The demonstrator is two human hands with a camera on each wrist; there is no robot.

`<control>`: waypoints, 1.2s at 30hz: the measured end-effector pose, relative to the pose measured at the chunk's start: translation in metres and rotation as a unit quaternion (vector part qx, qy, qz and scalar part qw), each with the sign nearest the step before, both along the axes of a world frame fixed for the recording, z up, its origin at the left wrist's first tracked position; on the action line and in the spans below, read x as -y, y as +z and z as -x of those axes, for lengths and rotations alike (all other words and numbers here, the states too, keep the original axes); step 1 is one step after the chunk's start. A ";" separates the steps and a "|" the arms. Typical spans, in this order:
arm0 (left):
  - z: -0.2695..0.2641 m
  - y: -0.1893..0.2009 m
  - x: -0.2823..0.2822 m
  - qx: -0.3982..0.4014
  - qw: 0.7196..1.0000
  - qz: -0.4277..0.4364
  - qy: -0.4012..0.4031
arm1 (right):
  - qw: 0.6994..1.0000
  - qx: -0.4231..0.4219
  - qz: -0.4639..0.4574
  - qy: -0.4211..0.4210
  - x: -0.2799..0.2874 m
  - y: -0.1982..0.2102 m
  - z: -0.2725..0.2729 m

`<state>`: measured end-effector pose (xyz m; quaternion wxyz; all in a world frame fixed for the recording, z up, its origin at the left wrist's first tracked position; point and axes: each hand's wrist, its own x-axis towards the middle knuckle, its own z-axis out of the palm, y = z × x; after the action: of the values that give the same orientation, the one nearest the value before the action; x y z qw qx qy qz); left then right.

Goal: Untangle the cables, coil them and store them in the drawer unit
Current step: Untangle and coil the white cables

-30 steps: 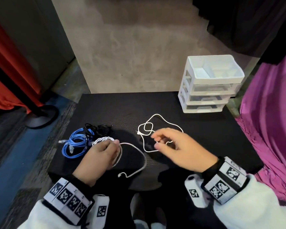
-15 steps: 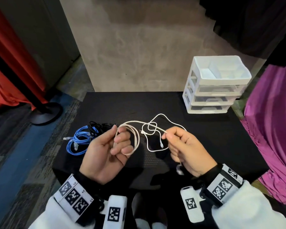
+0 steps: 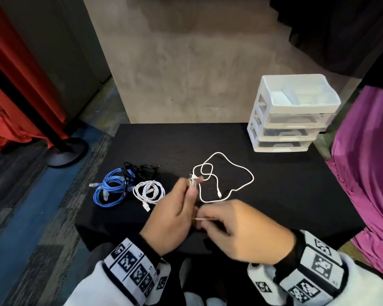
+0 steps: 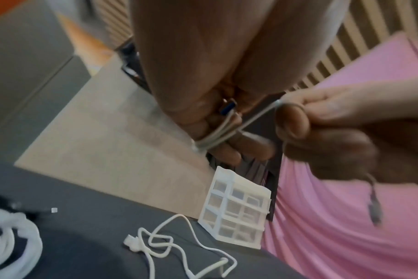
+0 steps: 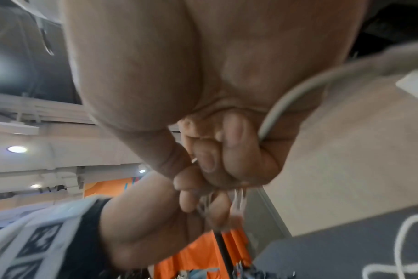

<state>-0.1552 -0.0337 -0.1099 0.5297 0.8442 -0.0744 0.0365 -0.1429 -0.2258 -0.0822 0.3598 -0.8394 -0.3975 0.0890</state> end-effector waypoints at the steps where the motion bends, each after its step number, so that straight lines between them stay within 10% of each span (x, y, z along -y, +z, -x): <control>1: 0.002 -0.001 0.000 -0.011 1.000 -0.021 -0.020 | 1.000 0.020 -0.006 -0.007 0.003 0.004 -0.006; 6: 0.011 0.012 0.008 -0.167 0.965 0.182 -0.094 | 0.988 0.127 -0.031 -0.078 0.021 0.014 -0.032; 13: 0.010 0.022 0.016 -0.180 0.935 0.303 -0.045 | 0.961 0.179 -0.103 -0.186 0.007 -0.011 -0.025; 20: 0.012 0.020 0.011 -0.210 0.877 0.428 -0.053 | 0.958 -0.135 -0.230 -0.108 0.006 -0.020 -0.008; 29: 0.003 0.008 0.014 -0.079 0.954 0.288 -0.014 | 0.891 -0.290 -0.311 -0.162 -0.003 -0.022 -0.009; 36: 0.001 0.002 0.016 -0.063 0.978 0.201 -0.007 | 0.908 -0.244 -0.277 -0.197 -0.009 -0.019 -0.006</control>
<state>-0.1566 -0.0496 -0.1083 0.6924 0.7205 -0.0380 -0.0059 -0.1369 -0.2173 -0.1013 0.6738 -0.7194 -0.1325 0.1048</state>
